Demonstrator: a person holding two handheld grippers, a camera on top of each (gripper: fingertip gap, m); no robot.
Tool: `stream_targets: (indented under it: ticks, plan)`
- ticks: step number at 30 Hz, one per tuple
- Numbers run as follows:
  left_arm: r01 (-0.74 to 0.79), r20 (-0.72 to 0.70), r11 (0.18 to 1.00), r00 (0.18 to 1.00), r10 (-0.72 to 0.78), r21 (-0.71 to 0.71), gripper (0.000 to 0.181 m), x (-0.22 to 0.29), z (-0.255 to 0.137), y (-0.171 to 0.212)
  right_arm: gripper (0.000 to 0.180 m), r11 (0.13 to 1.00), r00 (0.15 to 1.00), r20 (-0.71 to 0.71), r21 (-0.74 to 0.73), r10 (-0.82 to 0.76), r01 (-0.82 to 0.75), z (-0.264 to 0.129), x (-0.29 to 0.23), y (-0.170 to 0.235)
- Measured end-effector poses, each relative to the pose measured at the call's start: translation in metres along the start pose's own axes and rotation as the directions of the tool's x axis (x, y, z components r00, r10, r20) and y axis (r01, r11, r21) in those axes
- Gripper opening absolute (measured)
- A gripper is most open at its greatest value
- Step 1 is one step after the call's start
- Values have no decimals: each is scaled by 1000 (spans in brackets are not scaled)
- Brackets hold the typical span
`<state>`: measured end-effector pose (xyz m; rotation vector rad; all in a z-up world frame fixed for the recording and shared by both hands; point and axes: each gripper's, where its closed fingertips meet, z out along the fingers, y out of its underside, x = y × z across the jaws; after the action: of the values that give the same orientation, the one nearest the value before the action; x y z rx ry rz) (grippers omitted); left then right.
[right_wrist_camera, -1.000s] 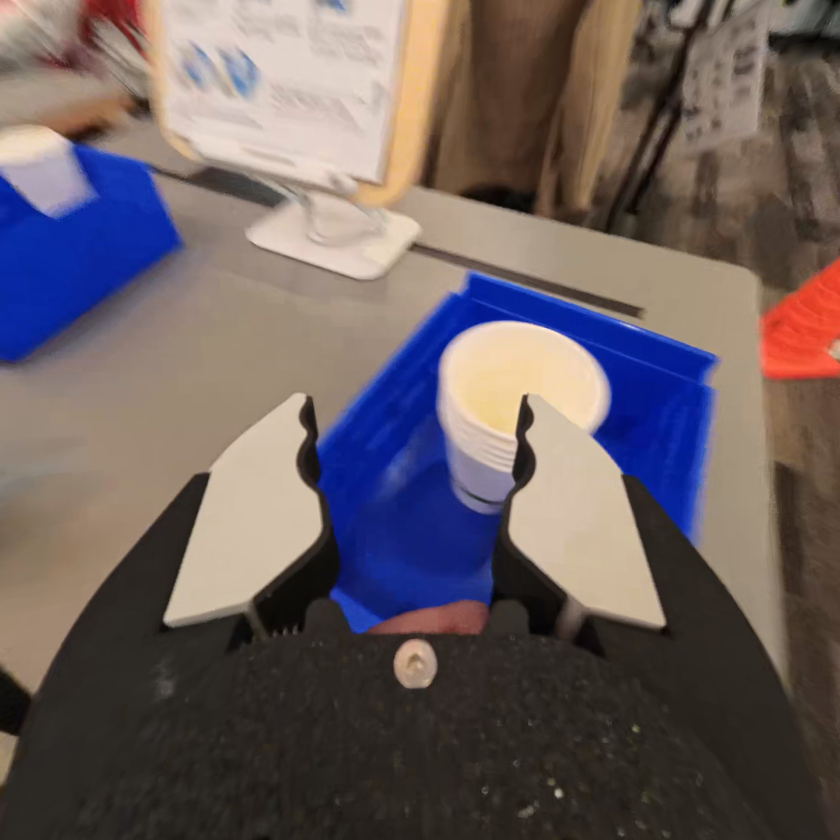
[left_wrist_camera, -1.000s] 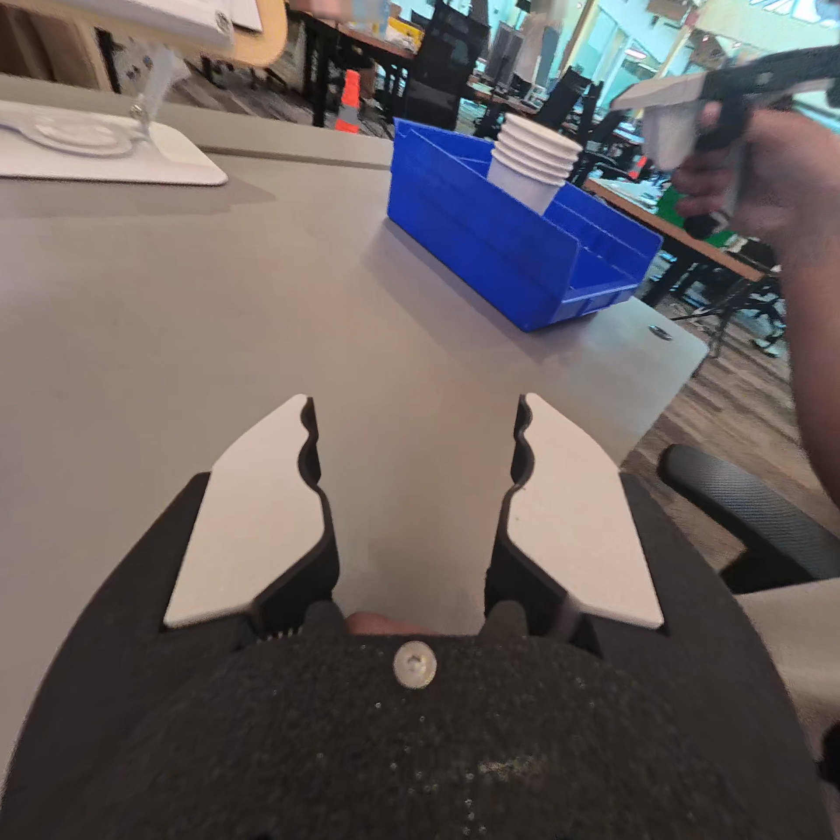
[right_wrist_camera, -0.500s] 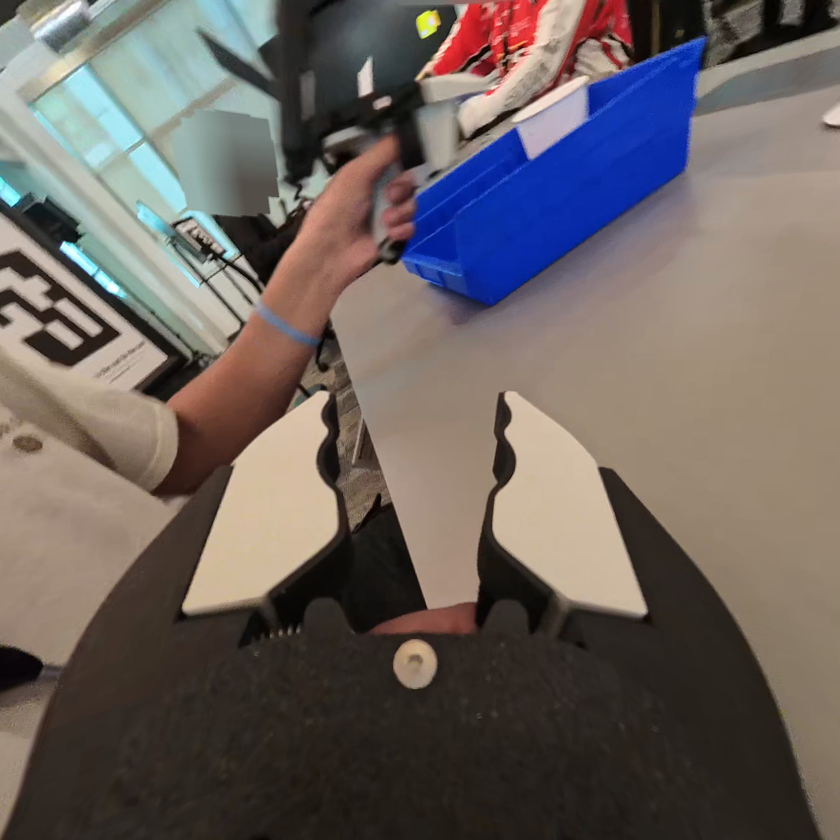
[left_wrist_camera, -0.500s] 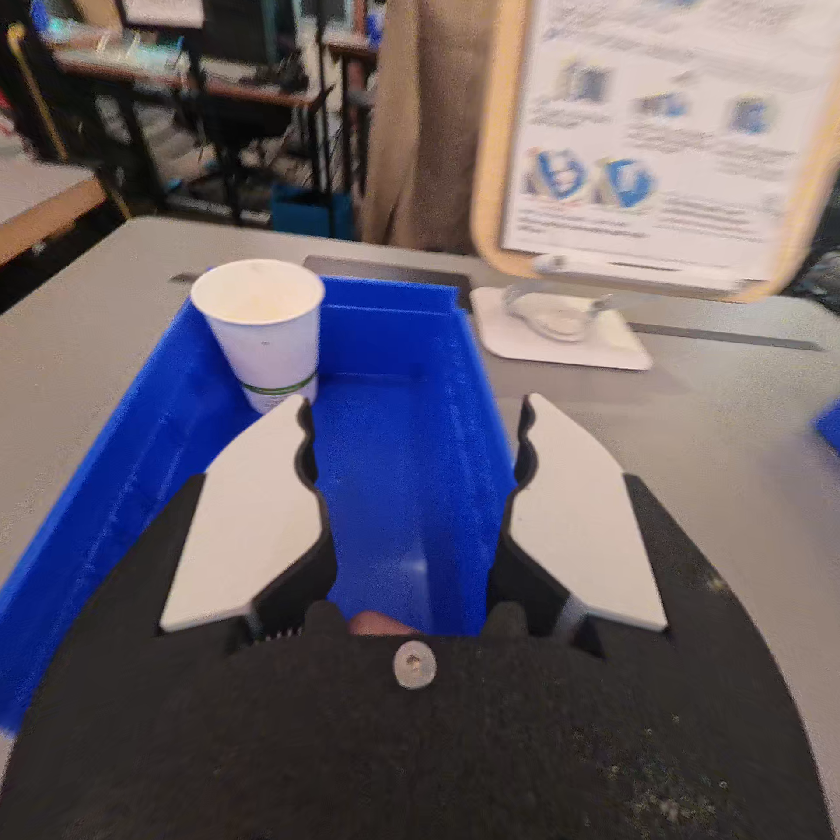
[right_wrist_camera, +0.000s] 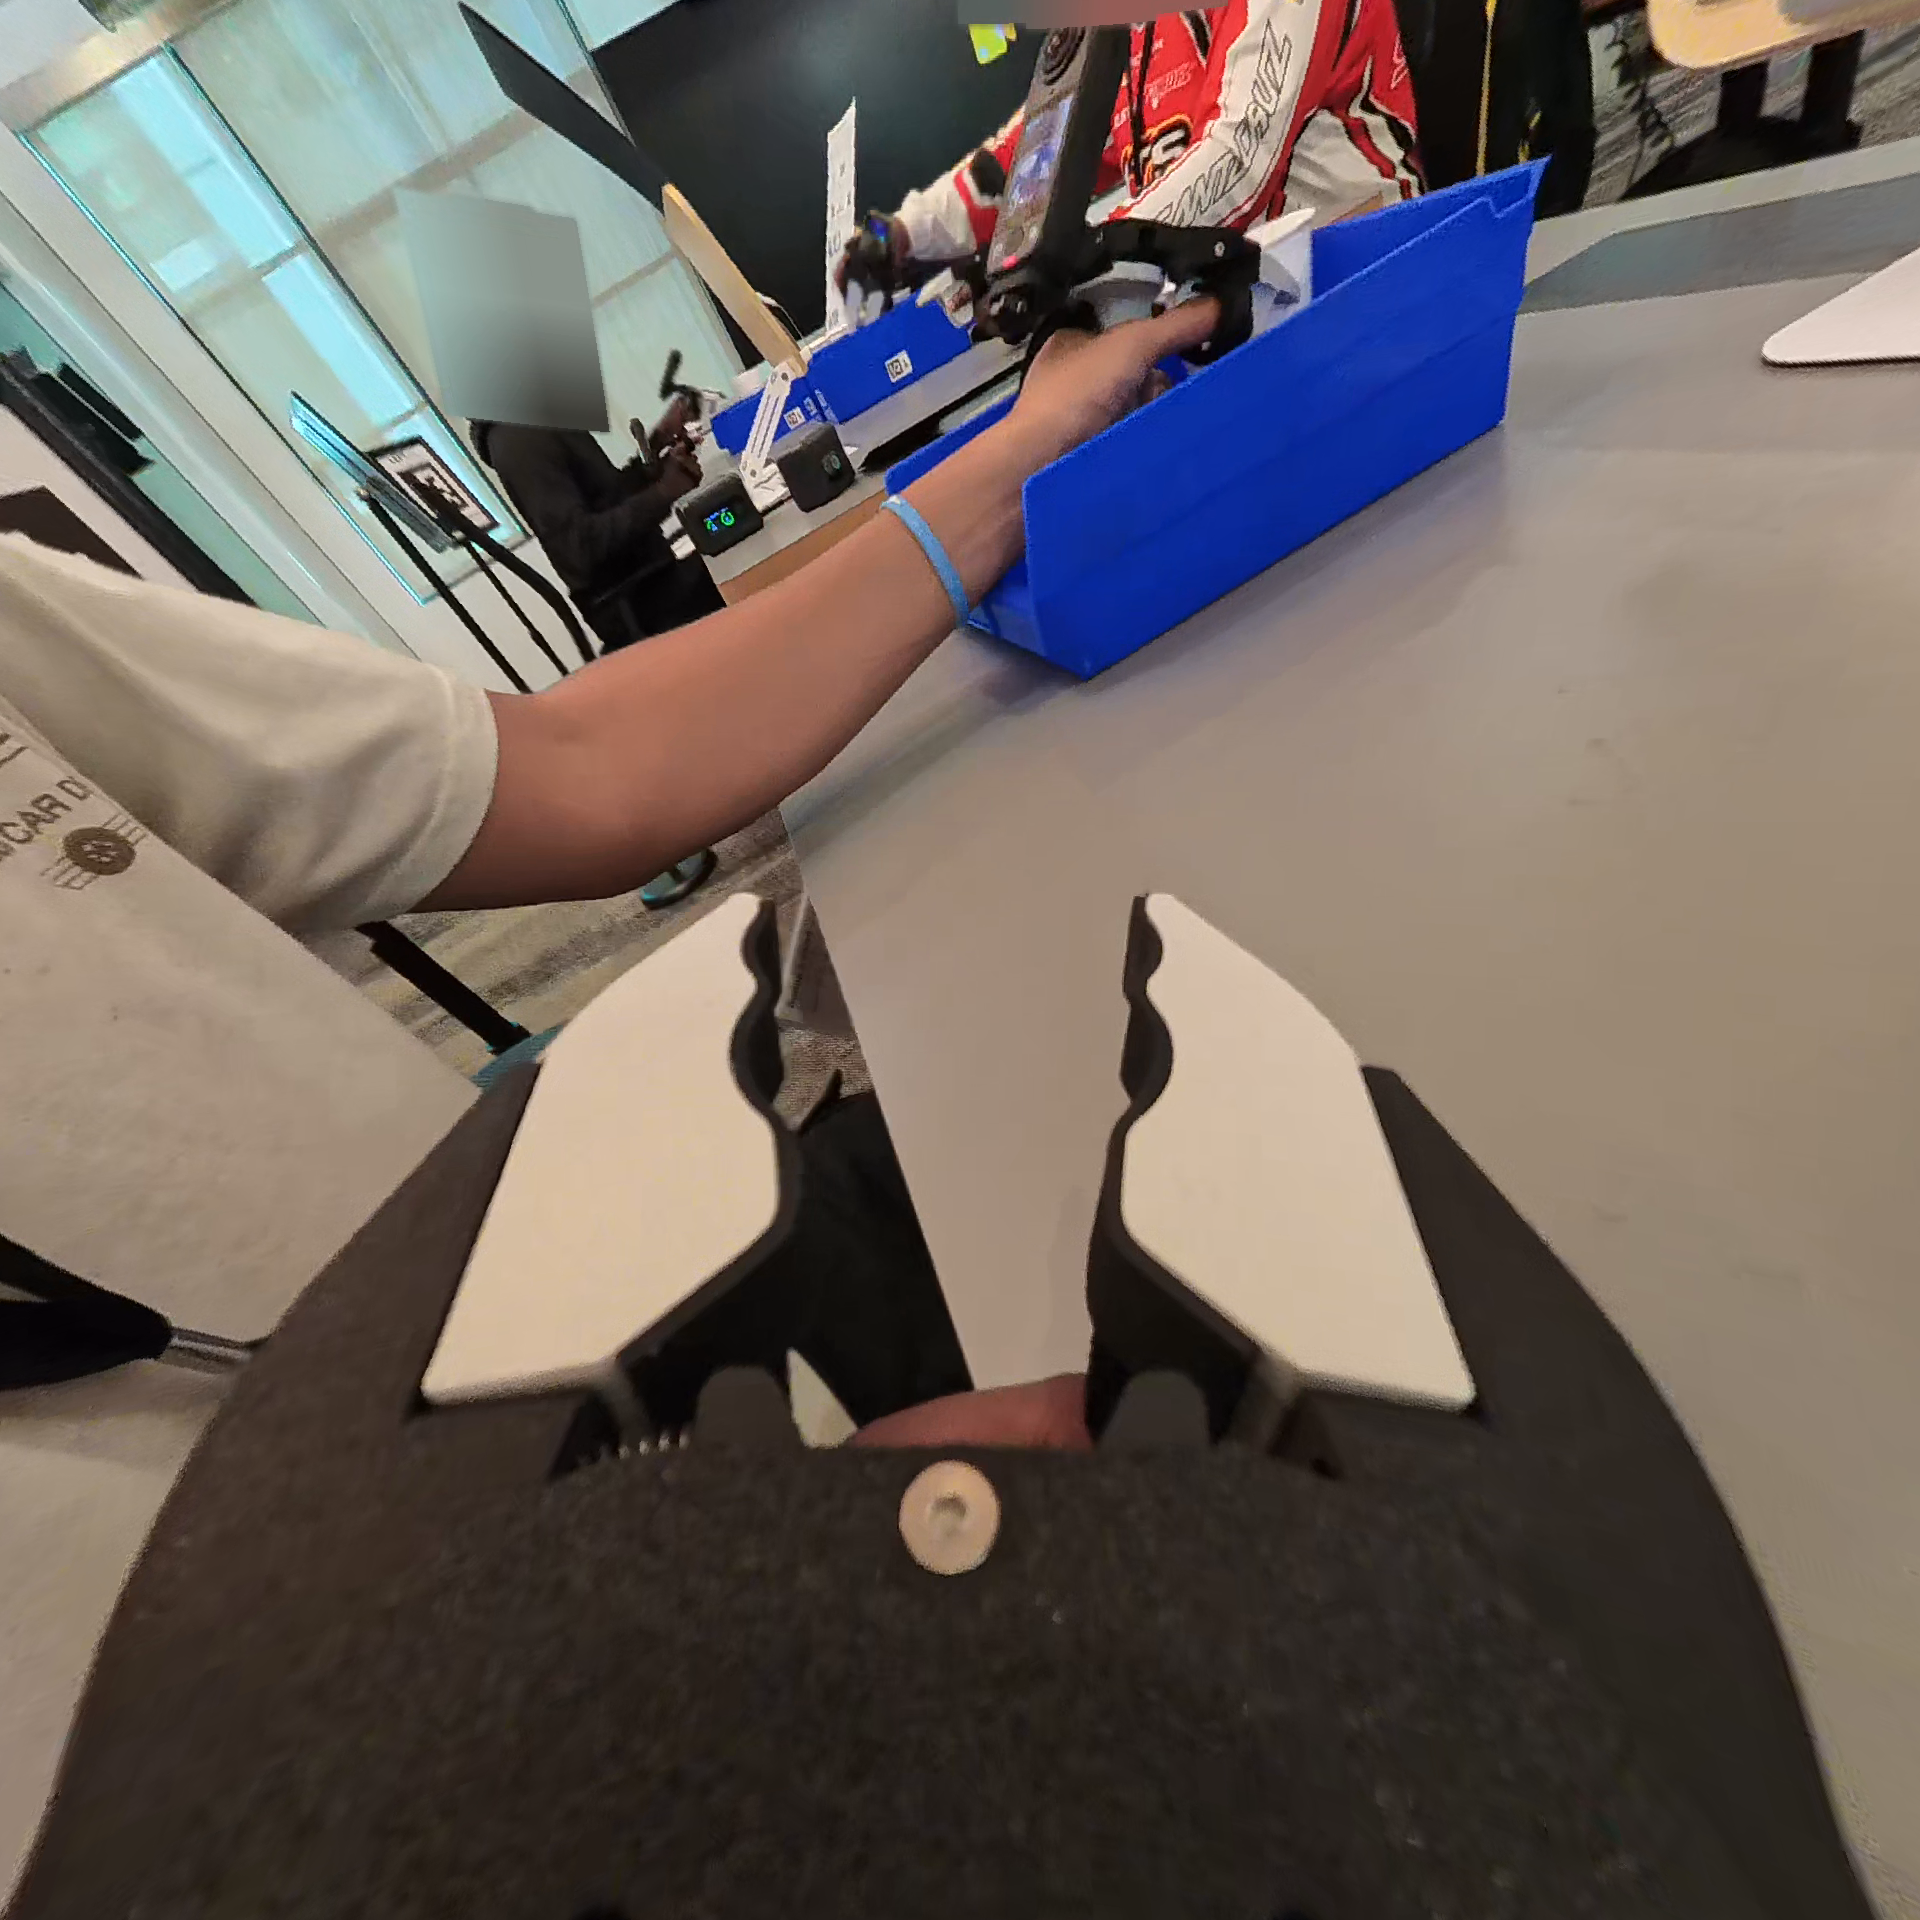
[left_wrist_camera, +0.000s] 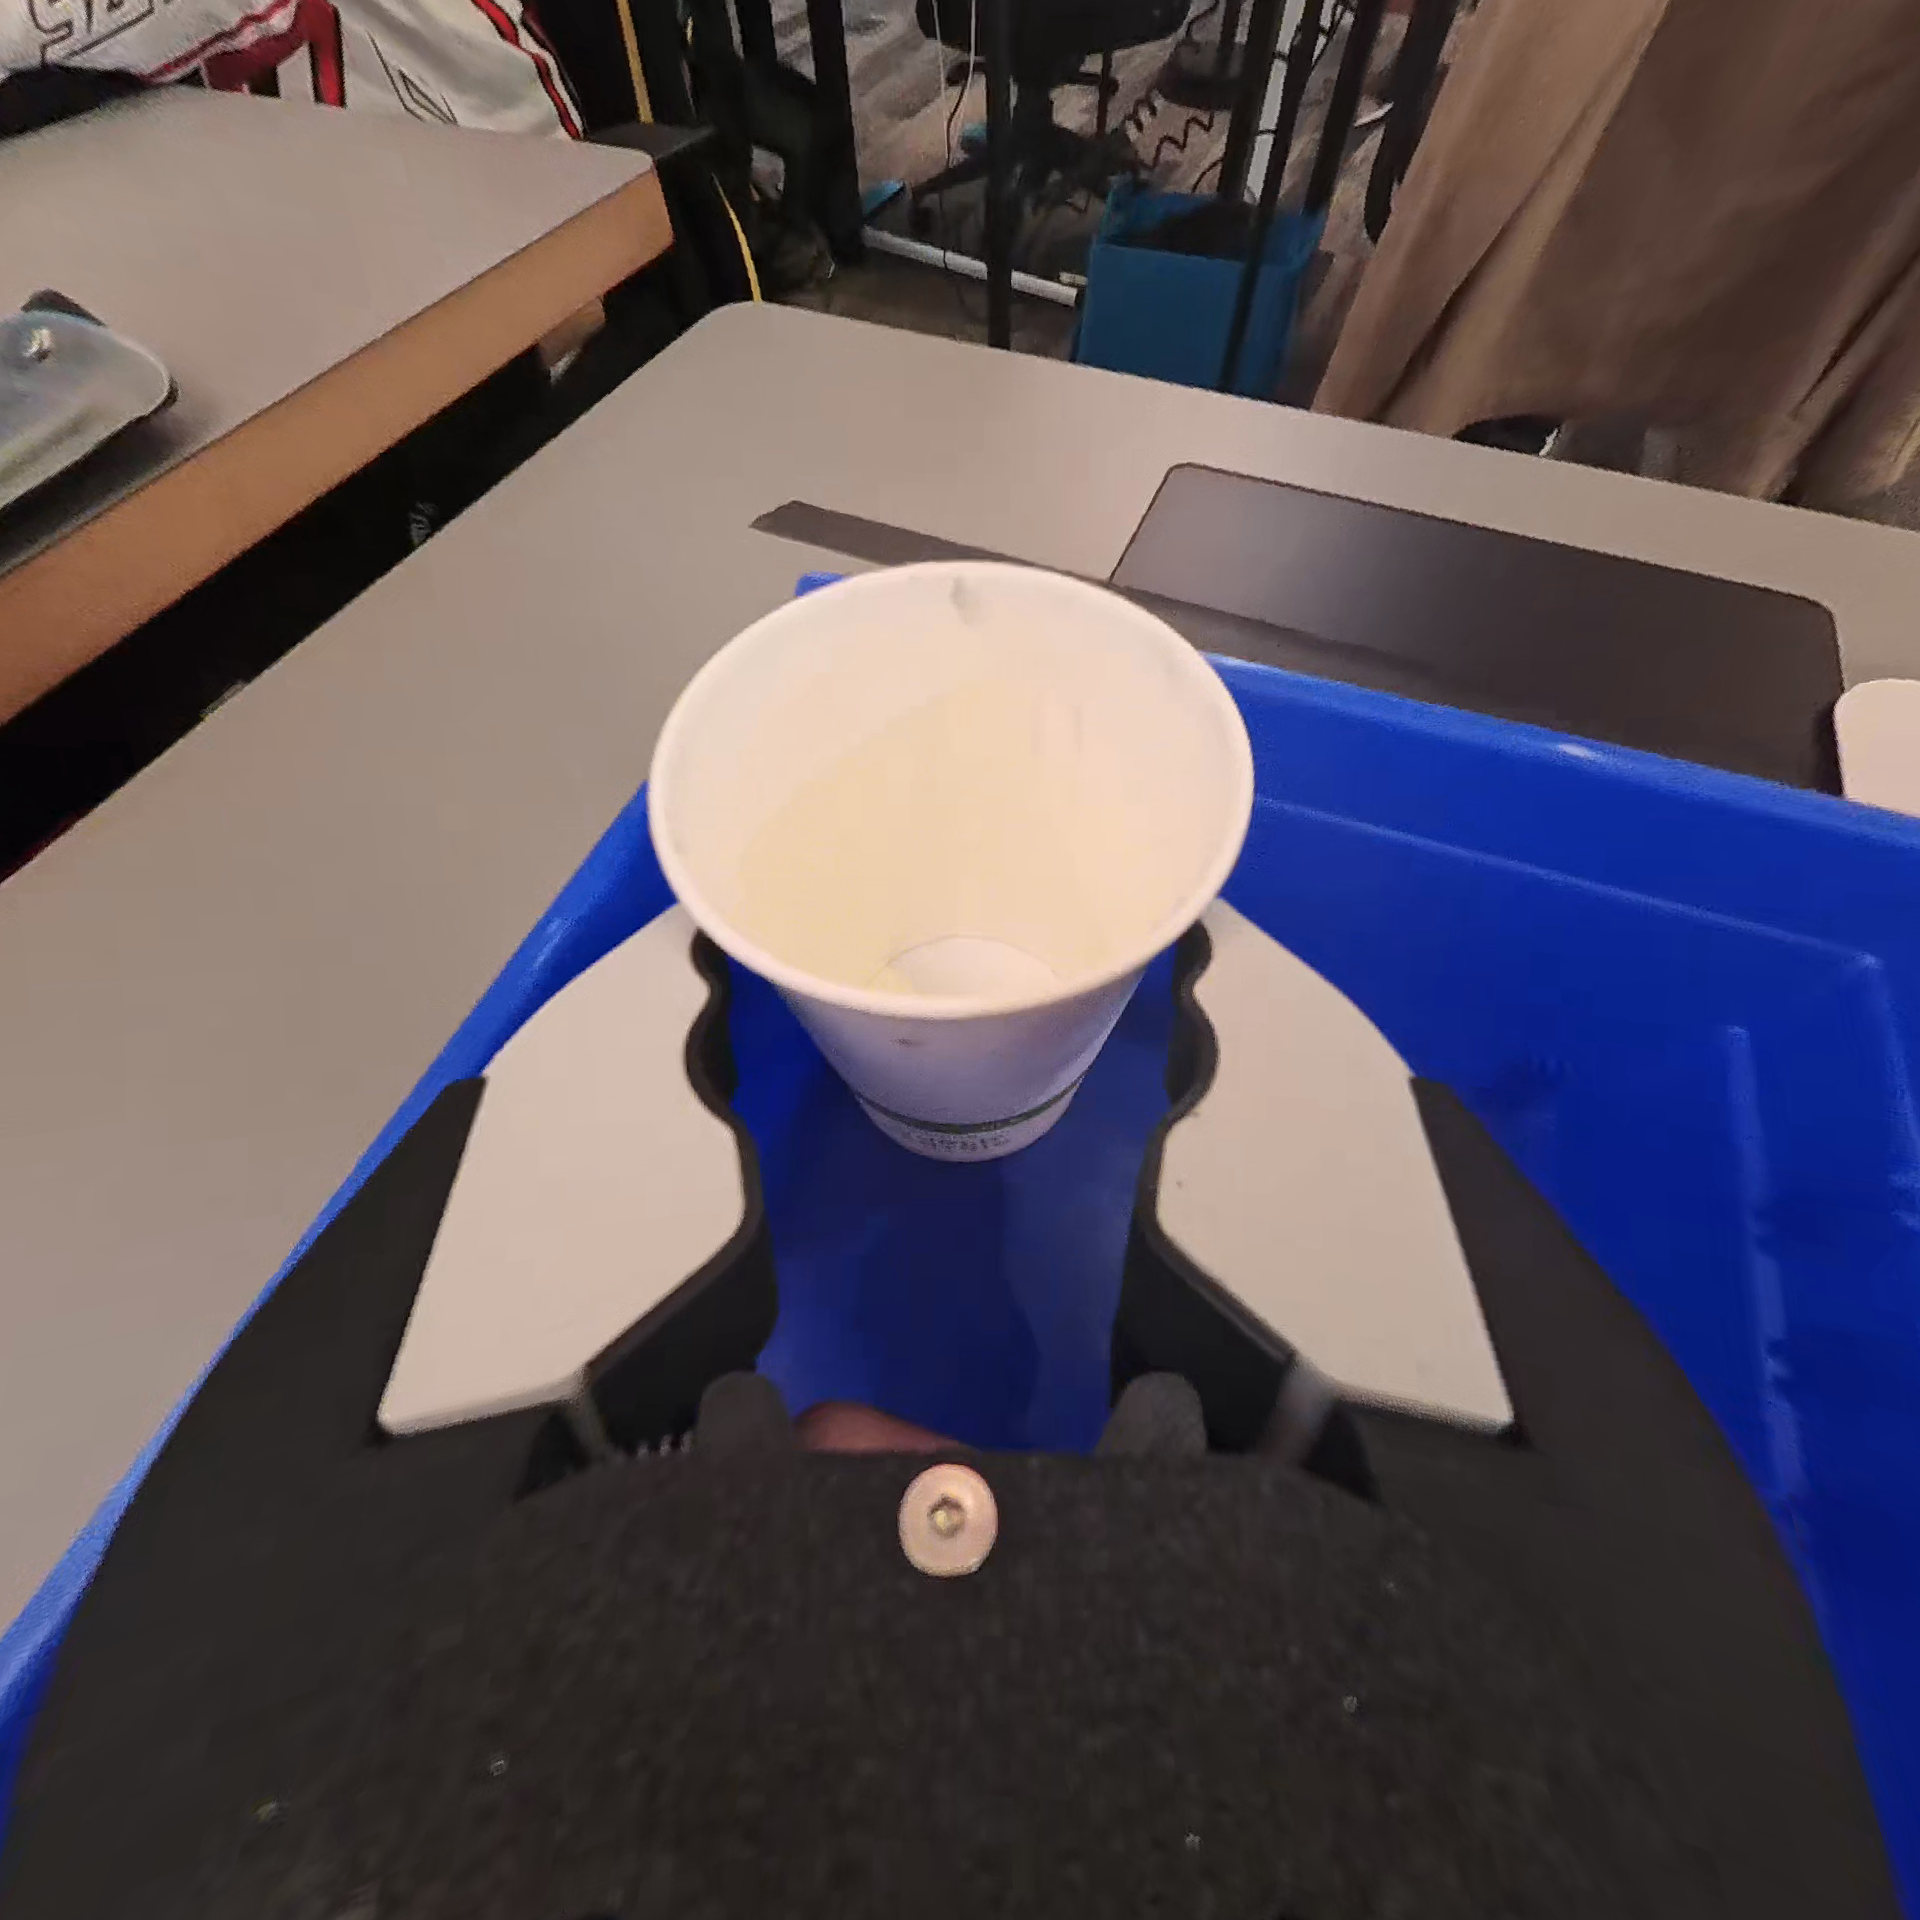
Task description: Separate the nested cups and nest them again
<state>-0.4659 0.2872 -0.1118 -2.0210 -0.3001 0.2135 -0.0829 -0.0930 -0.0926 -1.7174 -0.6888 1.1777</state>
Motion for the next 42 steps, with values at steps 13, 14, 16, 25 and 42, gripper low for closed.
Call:
stream_targets:
  ticks: [13,14,16,25,42]
  plan:
    - [-113,-409,975,894,183,191,77,17,-164,-19,62,998,988,-141,16,-63,66,-38,33,-22]
    - [-113,-471,973,860,198,202,77,22,-187,-18,61,997,984,-160,1,-75,76,-42,40,-22]
    - [-120,-655,972,722,224,200,77,49,-236,-10,62,995,977,-192,-42,-94,88,-44,55,-25]
    - [-410,-890,800,-68,451,437,78,197,-369,79,92,766,842,143,-359,-519,533,8,42,-77]
    - [-333,-872,807,-169,459,489,78,247,-398,101,93,756,836,171,-362,-521,546,21,38,-89]
